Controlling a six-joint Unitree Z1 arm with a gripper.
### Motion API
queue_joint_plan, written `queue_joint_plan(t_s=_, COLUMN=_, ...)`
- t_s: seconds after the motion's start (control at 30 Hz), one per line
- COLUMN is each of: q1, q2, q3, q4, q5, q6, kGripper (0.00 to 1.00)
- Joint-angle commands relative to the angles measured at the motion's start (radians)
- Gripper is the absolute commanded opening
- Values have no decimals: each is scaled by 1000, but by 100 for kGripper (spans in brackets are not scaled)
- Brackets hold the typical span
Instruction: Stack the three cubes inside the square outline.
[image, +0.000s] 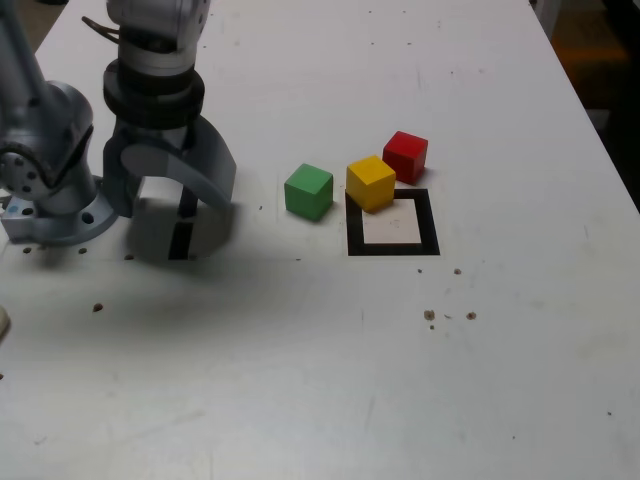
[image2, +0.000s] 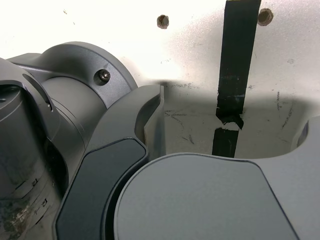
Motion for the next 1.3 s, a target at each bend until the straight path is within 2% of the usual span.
queue_joint_plan(t_s=0.0, q1=0, q2=-14, q3=-17, q4=18, q5=7, q6=-1, kGripper=100)
queue_joint_plan(t_s=0.07, q1=5, q2=-30, q3=-48, q4=49, q5=28, q6=-1, kGripper=99)
queue_joint_plan(t_s=0.23, q1=47, q2=-66, q3=-202, q4=207, q5=130, q6=40, kGripper=99)
queue_joint_plan(t_s=0.37, q1=96, q2=-52, q3=-388, q4=342, q5=200, q6=141, kGripper=99)
queue_joint_plan(t_s=0.4, q1=110, q2=-46, q3=-423, q4=358, q5=208, q6=170, kGripper=99)
queue_joint_plan(t_s=0.47, q1=149, q2=-27, q3=-486, q4=374, q5=215, q6=241, kGripper=100)
queue_joint_plan(t_s=0.63, q1=212, q2=69, q3=-593, q4=366, q5=208, q6=379, kGripper=100)
queue_joint_plan(t_s=0.9, q1=205, q2=269, q3=-837, q4=380, q5=181, q6=493, kGripper=99)
queue_joint_plan(t_s=1.13, q1=176, q2=463, q3=-1029, q4=440, q5=213, q6=580, kGripper=99)
queue_joint_plan(t_s=1.27, q1=178, q2=528, q3=-1072, q4=468, q5=243, q6=654, kGripper=98)
